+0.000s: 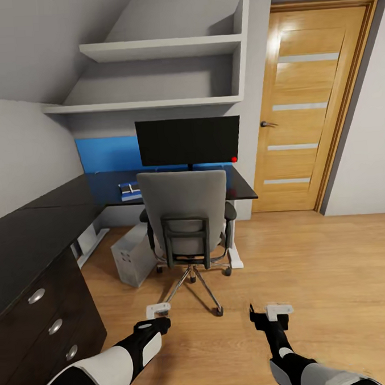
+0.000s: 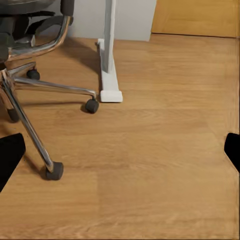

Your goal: In the bedroom, organize the workspace by keeping the computer under the desk, ensuring the monitor is on the desk, placing the keyboard on the desk next to the monitor, placing the mouse on the desk next to the keyboard, moving the folder from the swivel chair onto the desk next to the mouse, stacking the notebook on top of the folder with the pen on top of the notebook, and positioning the swivel chair next to the desk.

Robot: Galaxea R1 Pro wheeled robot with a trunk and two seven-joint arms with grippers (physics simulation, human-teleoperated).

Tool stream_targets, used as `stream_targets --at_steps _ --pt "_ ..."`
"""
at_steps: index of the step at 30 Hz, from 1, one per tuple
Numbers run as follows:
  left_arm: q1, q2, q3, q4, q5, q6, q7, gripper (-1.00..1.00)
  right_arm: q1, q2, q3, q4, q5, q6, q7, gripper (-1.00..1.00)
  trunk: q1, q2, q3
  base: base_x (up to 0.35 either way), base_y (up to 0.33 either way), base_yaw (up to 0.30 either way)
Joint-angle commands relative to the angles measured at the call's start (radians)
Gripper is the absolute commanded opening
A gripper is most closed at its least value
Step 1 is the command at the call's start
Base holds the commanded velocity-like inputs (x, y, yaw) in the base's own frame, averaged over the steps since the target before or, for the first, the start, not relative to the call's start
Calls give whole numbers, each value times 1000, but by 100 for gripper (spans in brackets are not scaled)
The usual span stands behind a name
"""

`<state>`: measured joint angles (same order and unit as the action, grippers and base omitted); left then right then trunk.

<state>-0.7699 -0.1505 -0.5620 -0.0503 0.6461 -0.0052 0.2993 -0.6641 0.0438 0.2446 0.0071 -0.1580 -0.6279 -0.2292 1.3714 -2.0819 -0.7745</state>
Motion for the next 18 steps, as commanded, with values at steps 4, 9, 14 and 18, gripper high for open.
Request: stream_targets --at_steps 4,9,14,18 --pt "8 -4 -9 17 8 -70 5 100 43 -20 10 10 -12 -35 -3 100 -16 28 12 0 0 0" --pt "65 -6 -8 26 8 -134 5 100 71 -33 10 15 -13 -54 0 100 -35 63 27 0 0 0" --pt "167 -2 -5 28 9 -153 0 100 79 -34 11 17 -12 -56 3 100 -54 98 43 0 0 0" --pt "279 45 -4 29 9 -184 -3 100 107 -29 12 17 -14 -53 2 100 -69 126 56 0 0 0"
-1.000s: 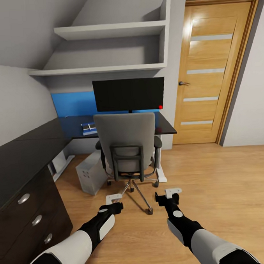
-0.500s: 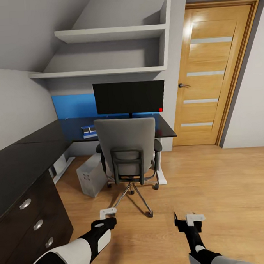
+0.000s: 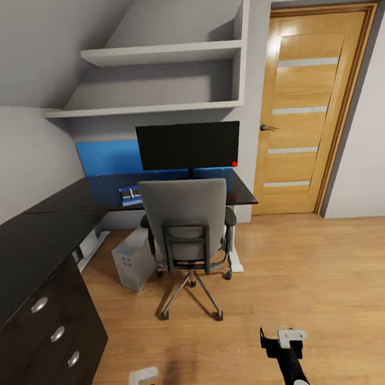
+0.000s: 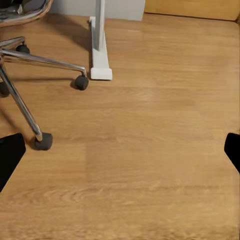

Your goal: In the bedroom, organize the workspace by keeping the computer under the desk, ensuring the monitor is on the desk, placing the keyboard on the desk next to the monitor, placing the mouse on the desk next to the keyboard, moving the folder from the swivel chair onto the desk next to the mouse, stacking the notebook on top of the folder with the pen on top of the notebook, and positioning the swivel chair next to the desk.

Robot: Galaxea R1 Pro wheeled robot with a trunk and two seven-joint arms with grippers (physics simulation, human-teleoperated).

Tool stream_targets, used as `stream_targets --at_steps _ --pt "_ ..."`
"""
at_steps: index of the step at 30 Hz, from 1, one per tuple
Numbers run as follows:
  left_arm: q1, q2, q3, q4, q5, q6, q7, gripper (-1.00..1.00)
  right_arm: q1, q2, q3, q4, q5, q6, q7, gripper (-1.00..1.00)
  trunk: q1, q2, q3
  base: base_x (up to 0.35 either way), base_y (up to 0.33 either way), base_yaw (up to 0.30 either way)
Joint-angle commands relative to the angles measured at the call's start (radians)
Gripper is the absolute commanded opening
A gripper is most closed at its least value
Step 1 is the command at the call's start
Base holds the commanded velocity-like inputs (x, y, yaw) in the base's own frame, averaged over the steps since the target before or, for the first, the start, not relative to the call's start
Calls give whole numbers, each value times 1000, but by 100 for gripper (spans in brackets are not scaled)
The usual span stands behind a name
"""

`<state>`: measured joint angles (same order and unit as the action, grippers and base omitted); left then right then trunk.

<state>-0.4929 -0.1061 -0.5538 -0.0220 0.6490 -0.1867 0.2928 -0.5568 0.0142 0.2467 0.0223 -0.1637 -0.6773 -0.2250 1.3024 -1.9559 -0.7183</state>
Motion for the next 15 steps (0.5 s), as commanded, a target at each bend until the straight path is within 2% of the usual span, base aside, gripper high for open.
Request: stream_targets --at_steps 1,4,5,7,8,15 --pt "10 4 -12 0 6 -3 3 100 5 2 10 2 -8 -4 -2 100 -4 7 3 0 0 0" --pt "41 17 -12 1 6 -5 3 100 30 8 10 2 -8 -5 -2 100 -16 28 12 0 0 0" --pt "70 82 -12 1 6 -8 3 100 77 21 10 2 -8 -7 -3 100 -19 35 15 0 0 0" --pt "76 93 -12 1 6 -8 3 100 93 22 10 2 -8 -9 -3 100 -27 49 21 0 0 0" --pt "101 107 -12 2 7 -9 2 100 124 23 10 2 -8 -12 -2 100 -31 56 24 0 0 0" --pt "166 117 -12 2 6 -54 1 100 162 24 10 2 -7 -12 -2 100 -58 105 46 0 0 0"
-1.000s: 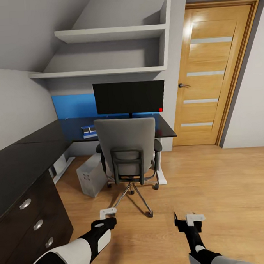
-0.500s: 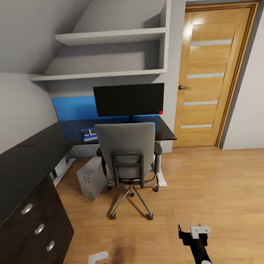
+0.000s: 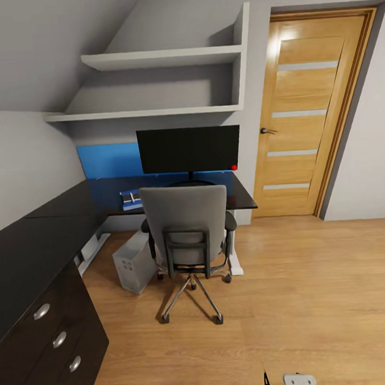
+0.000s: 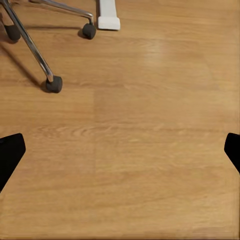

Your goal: In the bedroom, organize the workspace by keeping the computer under the desk, ensuring the monitor is on the desk, placing the keyboard on the desk next to the monitor, placing the mouse on the desk next to the keyboard, moving the folder from the swivel chair onto the desk next to the mouse, stacking the notebook on top of the folder with the pen on top of the notebook, and positioning the swivel chair next to the desk.

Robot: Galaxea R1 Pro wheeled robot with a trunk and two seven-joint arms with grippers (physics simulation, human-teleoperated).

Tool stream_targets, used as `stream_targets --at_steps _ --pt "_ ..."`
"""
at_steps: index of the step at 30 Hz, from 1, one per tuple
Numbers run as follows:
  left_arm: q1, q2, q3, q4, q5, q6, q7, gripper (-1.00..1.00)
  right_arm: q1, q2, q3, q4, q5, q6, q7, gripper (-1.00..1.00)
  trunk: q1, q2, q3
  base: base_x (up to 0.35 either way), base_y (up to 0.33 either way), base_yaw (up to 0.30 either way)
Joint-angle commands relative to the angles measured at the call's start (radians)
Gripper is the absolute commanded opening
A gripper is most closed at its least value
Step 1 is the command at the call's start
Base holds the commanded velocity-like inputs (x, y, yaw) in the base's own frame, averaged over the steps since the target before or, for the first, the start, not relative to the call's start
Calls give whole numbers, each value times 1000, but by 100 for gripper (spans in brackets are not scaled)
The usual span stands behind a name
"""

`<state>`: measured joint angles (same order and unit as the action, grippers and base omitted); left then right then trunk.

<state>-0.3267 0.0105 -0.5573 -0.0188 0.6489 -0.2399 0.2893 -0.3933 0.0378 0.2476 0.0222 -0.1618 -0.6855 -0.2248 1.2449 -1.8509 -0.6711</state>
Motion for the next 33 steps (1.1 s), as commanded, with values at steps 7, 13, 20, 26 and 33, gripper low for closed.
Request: stream_targets --at_steps 7,13,20,26,33 --pt "61 3 -9 -1 6 -69 1 100 6 0 8 2 -7 2 -1 100 -27 49 21 0 0 0" --pt "98 2 -10 -2 5 -92 -20 100 8 -5 7 2 -7 4 -1 100 -50 91 40 0 0 0" --pt "116 11 -9 -2 5 -115 -49 100 8 -6 7 2 -6 4 -1 100 -77 140 62 0 0 0" --pt "125 22 -10 -1 5 -191 -84 100 8 -6 7 2 -6 4 -1 100 -100 182 81 0 0 0" --pt "161 24 -10 -1 6 -229 -112 100 8 -6 7 2 -6 4 -1 100 -127 231 103 0 0 0"
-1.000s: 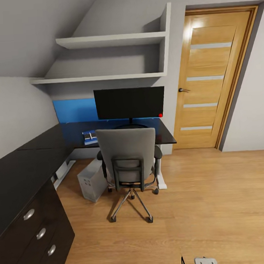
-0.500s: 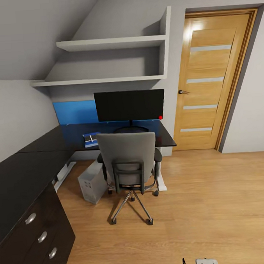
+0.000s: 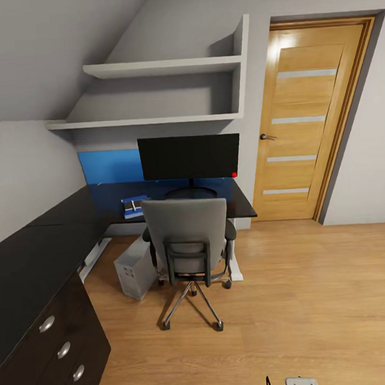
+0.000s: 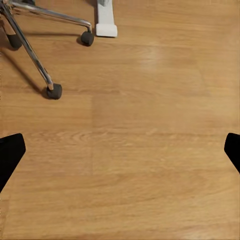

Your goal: In the bedroom, organize the workspace by keeping the computer under the desk, ensuring the monitor is on the desk, placing the keyboard on the desk next to the monitor, placing the mouse on the desk next to the keyboard, moving the folder from the swivel chair onto the desk next to the mouse, stacking the notebook on top of the folder with the pen on top of the notebook, and positioning the swivel chair next to the desk.

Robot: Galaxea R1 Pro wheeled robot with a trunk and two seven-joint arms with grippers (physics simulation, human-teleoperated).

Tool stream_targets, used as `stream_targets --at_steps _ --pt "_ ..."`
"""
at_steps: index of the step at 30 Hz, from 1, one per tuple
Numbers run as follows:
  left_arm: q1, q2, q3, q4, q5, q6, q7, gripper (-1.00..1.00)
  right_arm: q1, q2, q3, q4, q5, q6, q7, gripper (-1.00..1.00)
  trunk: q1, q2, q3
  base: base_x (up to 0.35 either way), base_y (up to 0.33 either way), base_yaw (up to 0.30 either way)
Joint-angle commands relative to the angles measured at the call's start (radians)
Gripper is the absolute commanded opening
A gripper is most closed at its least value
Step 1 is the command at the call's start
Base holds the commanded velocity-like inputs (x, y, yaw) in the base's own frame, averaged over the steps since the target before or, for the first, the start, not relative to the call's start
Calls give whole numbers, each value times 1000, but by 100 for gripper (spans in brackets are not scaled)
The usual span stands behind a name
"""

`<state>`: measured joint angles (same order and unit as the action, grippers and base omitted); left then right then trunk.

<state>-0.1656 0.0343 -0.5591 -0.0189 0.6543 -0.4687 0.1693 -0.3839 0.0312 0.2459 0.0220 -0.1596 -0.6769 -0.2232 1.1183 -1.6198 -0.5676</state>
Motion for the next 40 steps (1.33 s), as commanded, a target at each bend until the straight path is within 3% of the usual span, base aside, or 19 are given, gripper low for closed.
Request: stream_targets --at_steps 1,16,25,40 --pt "1 0 -8 -1 0 -1 7 100 -1 1 9 2 -9 -4 -2 100 -4 7 2 0 0 0" --pt "8 -4 -9 -1 1 -5 4 100 -1 1 9 2 -9 -4 -2 100 -62 112 49 0 0 0" --pt "8 -6 -8 -2 0 -1 -2 100 -1 1 9 2 -8 -4 -2 100 -62 112 49 0 0 0" --pt "8 -41 -8 -3 -2 6 -6 100 -1 1 9 2 -9 -4 -2 100 -62 112 49 0 0 0"
